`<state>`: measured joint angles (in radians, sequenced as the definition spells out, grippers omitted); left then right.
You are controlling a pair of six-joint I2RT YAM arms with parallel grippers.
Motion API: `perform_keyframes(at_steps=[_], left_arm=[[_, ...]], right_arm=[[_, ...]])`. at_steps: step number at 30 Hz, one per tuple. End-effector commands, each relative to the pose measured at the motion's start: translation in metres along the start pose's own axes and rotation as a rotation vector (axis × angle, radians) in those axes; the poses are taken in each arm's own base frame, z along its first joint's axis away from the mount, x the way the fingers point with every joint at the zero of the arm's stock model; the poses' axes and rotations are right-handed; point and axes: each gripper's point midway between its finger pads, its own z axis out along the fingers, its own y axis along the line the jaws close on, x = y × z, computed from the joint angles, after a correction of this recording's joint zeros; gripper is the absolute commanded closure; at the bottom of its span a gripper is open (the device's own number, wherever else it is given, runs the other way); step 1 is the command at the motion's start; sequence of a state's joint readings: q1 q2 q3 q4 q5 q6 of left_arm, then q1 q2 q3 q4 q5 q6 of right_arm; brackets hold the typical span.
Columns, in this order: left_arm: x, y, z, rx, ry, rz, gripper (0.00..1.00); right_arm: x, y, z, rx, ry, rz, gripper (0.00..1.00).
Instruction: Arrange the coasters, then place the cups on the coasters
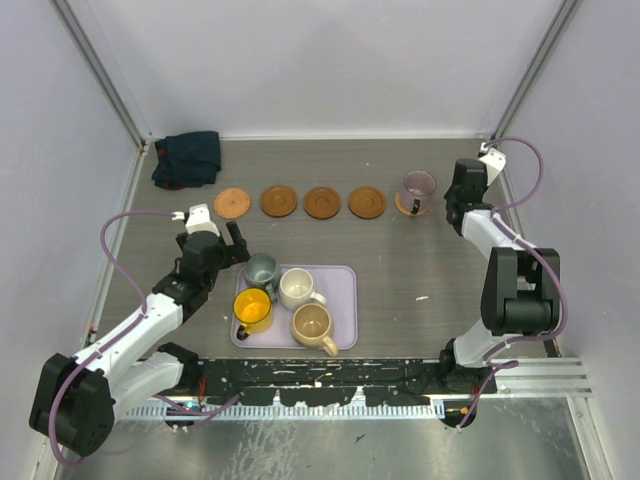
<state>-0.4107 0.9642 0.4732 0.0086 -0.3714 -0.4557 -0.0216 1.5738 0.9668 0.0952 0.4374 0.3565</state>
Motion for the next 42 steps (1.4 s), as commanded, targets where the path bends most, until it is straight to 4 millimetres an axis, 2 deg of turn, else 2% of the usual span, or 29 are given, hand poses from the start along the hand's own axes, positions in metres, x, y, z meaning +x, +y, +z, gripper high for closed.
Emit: perform_keyframes(at_steps=[1,12,24,36,42], left_arm=[[-0.013,-0.005,0.0,0.011,-0.051,-0.012,0.02],[-0.012,-0.005,0.003,0.006,-0.044,-0.01,0.02],[-0.01,-0.005,0.007,0.0,-0.039,-0.006,0.02],[-0.01,-0.005,0.007,-0.001,-0.039,-0.007,0.02],[-0.01,-0.004,0.007,-0.003,-0.037,-0.007,0.02]], right_arm=[[-0.027,0.012,0.016,-0.097,-0.008,0.072,0.88],[-0.015,0.034,0.052,-0.25,0.084,0.074,0.89],[-0.006,0.051,0.062,-0.337,0.106,0.069,0.89],[0.005,0.062,0.074,-0.38,0.138,0.071,0.89],[0.01,0.066,0.074,-0.409,0.142,0.072,0.87]])
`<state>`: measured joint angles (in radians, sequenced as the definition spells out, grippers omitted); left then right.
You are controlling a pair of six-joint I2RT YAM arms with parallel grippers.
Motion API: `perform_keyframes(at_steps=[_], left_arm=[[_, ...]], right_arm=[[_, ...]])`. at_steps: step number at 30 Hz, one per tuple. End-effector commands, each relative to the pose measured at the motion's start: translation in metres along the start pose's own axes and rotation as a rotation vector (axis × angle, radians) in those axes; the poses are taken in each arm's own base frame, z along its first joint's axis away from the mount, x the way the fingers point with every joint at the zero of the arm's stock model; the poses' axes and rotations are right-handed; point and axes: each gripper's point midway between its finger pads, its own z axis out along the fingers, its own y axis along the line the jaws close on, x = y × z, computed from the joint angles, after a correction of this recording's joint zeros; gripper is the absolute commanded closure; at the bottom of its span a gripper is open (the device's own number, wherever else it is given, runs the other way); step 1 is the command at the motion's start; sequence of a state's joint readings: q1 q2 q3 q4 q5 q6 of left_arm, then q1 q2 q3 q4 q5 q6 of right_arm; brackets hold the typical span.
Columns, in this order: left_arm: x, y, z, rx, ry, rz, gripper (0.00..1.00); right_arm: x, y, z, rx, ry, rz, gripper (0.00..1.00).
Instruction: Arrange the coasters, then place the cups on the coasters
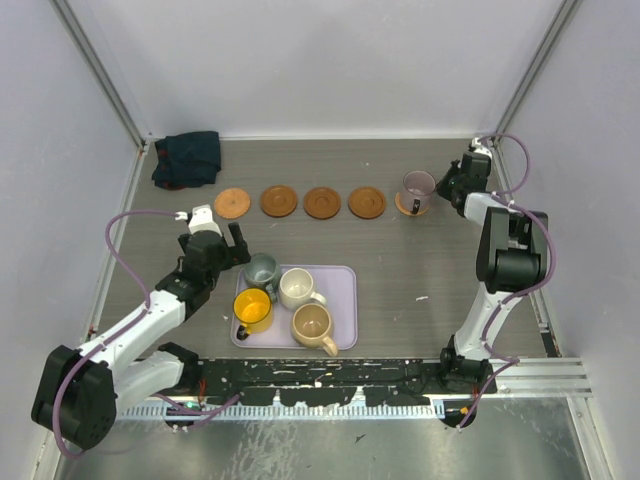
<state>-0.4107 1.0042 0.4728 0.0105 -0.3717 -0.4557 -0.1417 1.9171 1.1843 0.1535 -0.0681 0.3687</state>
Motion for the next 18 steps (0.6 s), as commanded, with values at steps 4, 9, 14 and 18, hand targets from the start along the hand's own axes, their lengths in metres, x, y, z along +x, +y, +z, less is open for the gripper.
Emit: perform_keyframes(at_steps=[4,9,14,18], left_arm=[[-0.02,-0.007,0.001,0.012,-0.069,-0.021,0.02],[-0.019,-0.006,0.001,0.009,-0.068,-0.02,0.02],[-0.02,-0.005,0.001,0.007,-0.07,-0.021,0.02],[-0.019,-0.005,0.001,0.005,-0.069,-0.02,0.02]], right_arm=[[-0.026,0.02,0.003,-0.092,-0.067,-0.011,0.87],[-0.023,0.024,0.005,-0.12,-0.057,-0.009,0.86],[-0.019,0.026,0.009,-0.137,-0.043,-0.009,0.86],[-0.016,0.027,0.012,-0.148,-0.032,-0.006,0.86]])
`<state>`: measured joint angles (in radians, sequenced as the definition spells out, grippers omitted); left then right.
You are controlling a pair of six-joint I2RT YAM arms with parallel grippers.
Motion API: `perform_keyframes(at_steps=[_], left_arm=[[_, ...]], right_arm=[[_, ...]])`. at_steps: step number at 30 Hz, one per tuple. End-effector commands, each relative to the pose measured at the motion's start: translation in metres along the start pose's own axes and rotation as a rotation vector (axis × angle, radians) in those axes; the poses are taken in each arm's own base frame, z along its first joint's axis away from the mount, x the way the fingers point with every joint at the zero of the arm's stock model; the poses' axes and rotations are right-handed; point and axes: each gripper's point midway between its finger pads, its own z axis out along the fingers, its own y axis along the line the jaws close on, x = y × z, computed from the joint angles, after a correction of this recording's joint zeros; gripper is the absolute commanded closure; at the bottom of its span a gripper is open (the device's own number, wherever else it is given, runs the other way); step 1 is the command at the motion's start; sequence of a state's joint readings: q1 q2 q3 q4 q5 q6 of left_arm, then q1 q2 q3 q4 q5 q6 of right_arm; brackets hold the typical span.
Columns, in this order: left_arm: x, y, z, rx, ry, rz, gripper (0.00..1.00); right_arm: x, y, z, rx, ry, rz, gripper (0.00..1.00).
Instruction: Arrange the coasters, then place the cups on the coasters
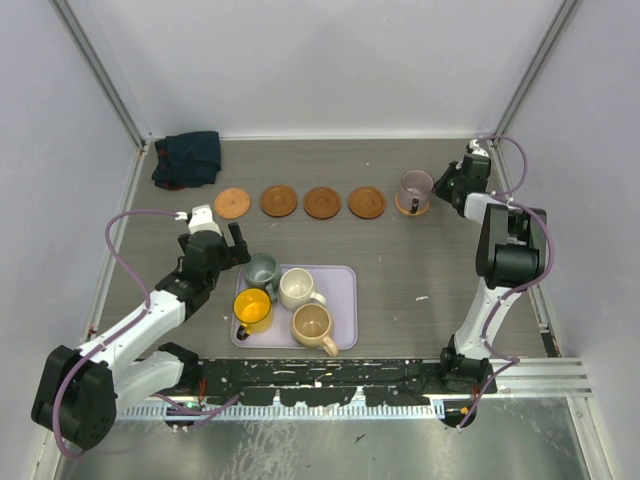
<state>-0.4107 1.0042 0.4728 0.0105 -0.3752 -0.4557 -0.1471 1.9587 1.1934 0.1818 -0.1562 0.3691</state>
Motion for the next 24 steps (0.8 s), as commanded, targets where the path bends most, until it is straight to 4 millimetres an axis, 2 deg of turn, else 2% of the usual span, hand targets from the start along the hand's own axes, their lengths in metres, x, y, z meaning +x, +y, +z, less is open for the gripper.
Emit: perform_keyframes(at_steps=[1,7,12,18,24], left_arm=[[-0.019,-0.006,0.001,0.007,-0.067,-0.019,0.02],[-0.019,-0.005,0.001,0.004,-0.066,-0.019,0.02],[-0.018,-0.004,0.0,0.002,-0.064,-0.014,0.02],[-0.019,-0.005,-0.002,0.009,-0.067,-0.017,0.02],[-0.02,-0.008,-0.001,0.022,-0.069,-0.024,0.02]], right_arm=[[-0.027,0.019,0.004,-0.074,-0.066,-0.013,0.86],[-0.026,0.012,0.002,-0.038,-0.077,-0.009,0.86],[-0.039,0.0,-0.016,0.04,-0.165,-0.003,0.87],[-0.085,0.004,-0.063,0.093,-0.355,-0.006,0.87],[-0.126,0.031,-0.123,0.033,-0.49,-0.033,0.86]])
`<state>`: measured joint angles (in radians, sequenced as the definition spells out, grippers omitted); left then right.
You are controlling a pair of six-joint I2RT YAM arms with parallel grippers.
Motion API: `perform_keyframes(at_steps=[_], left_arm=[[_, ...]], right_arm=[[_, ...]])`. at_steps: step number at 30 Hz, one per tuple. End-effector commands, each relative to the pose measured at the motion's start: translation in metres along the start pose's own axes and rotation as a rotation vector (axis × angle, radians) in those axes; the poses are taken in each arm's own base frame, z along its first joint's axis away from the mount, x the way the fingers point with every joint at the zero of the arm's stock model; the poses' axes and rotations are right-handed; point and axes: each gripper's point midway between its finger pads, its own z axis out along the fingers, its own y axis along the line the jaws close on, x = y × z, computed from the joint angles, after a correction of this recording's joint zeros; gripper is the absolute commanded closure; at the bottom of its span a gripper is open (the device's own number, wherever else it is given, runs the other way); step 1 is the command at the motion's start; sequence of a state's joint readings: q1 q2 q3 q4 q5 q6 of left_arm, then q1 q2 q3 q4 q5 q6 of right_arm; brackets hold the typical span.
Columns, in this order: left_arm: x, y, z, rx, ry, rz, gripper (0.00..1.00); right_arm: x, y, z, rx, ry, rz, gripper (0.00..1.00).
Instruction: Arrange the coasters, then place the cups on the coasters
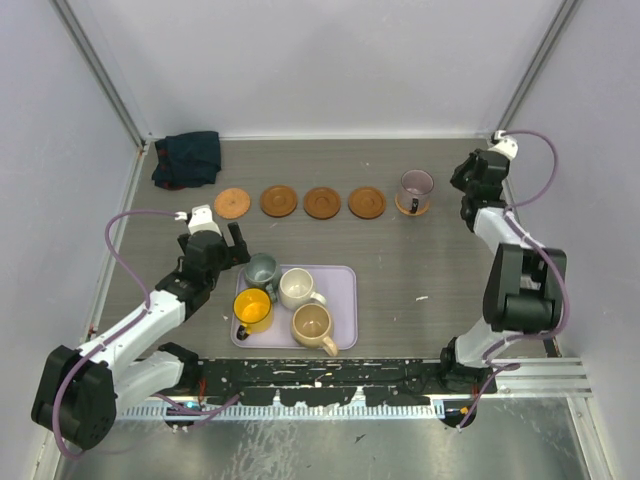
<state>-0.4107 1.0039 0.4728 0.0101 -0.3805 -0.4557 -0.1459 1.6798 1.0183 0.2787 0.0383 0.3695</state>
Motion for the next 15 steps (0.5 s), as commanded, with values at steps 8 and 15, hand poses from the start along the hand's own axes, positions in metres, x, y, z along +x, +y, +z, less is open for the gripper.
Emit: perform_keyframes(at_steps=[8,15], left_arm=[[-0.025,-0.016,0.0,0.051,-0.074,-0.052,0.02],[-0.024,-0.018,0.002,0.05,-0.061,-0.052,0.02]], right_arm=[[-0.083,0.071,-0.107,-0.23,-0.179,-0.012,0.81],[-0.003,0.117,-0.179,-0.317,-0.012,-0.112,0.5]])
